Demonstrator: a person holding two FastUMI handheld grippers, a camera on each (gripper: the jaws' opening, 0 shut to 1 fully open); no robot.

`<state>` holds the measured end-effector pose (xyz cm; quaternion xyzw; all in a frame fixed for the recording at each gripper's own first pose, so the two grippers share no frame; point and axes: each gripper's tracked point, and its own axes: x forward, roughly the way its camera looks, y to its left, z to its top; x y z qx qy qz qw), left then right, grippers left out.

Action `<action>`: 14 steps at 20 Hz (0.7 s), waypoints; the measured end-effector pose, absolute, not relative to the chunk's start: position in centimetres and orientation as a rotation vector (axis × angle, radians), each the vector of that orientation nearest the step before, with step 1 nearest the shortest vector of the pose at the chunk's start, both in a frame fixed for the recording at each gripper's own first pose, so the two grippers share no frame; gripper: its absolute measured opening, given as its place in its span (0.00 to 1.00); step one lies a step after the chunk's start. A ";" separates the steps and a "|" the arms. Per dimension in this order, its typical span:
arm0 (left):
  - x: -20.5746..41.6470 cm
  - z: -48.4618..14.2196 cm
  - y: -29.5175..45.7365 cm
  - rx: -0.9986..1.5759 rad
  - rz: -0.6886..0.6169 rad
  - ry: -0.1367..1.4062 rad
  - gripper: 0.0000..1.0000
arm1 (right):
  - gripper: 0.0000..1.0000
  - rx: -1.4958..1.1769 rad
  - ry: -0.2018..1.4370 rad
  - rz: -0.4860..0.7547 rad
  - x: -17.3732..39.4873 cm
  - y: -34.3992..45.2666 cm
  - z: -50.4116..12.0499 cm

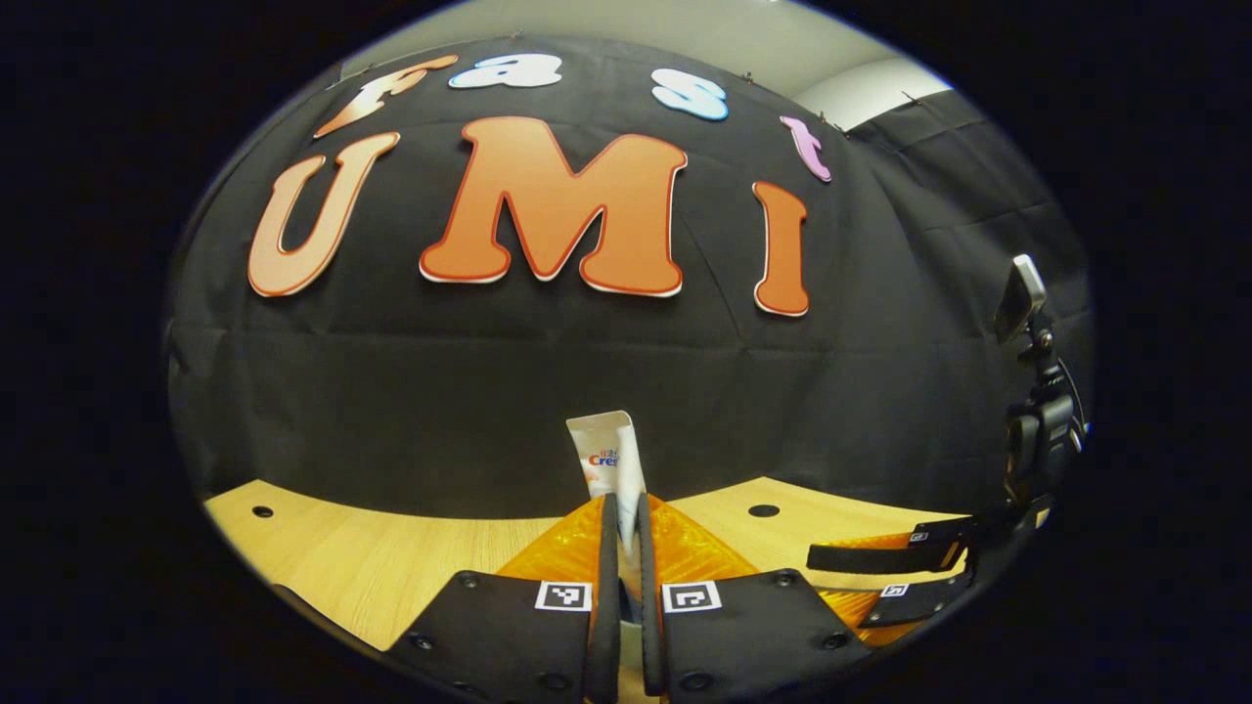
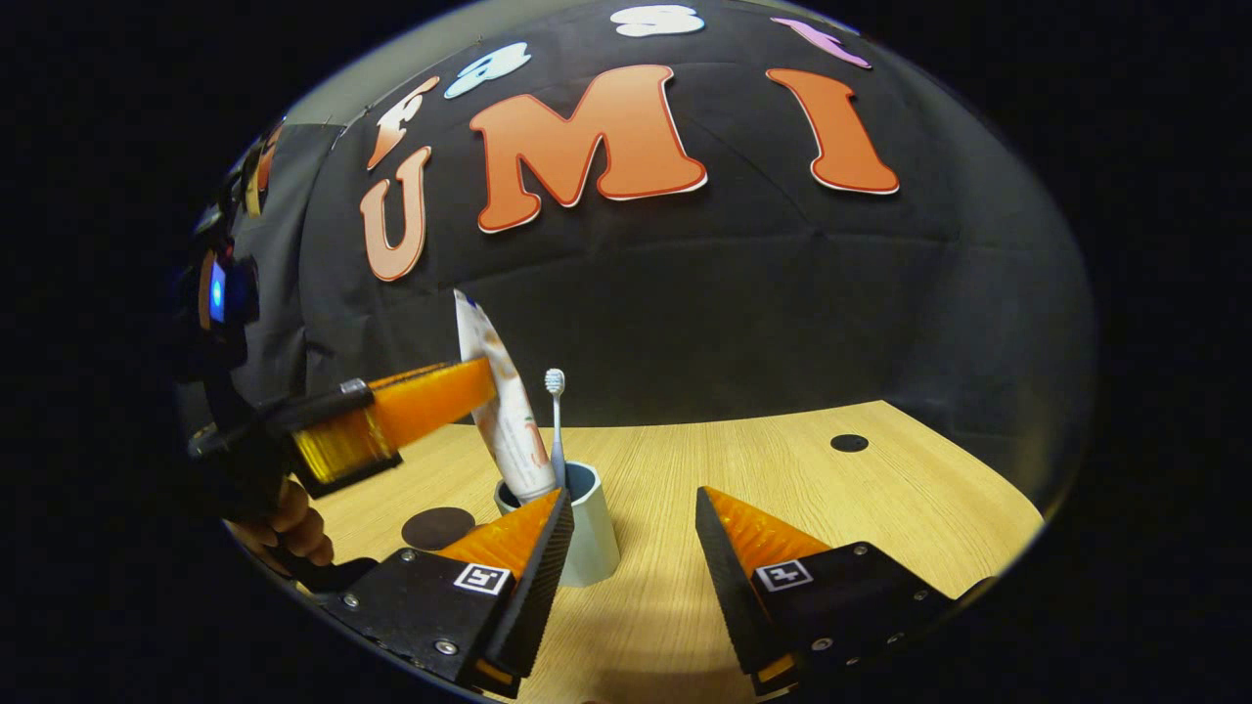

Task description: Put the toothbrush and toothpaste on the desktop into the cup, then pick up the cup and place it on the coaster on the desktop.

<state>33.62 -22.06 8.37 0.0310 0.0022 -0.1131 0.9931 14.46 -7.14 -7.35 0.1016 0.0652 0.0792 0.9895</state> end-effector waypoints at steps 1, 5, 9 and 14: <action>33.7 7.6 -22.2 0.067 -0.231 0.027 0.12 | 0.76 0.207 0.133 0.152 14.3 -7.4 -7.4; 33.8 3.6 -22.4 0.137 -0.252 0.163 0.13 | 0.77 0.200 0.152 0.131 13.5 -7.8 -7.5; 32.9 4.9 -22.5 0.105 -0.303 0.155 0.18 | 0.77 0.185 0.149 0.117 12.8 -7.5 -6.6; 30.5 8.1 -20.0 0.075 -0.292 0.095 0.44 | 0.77 0.176 0.159 0.099 12.3 -6.3 -4.9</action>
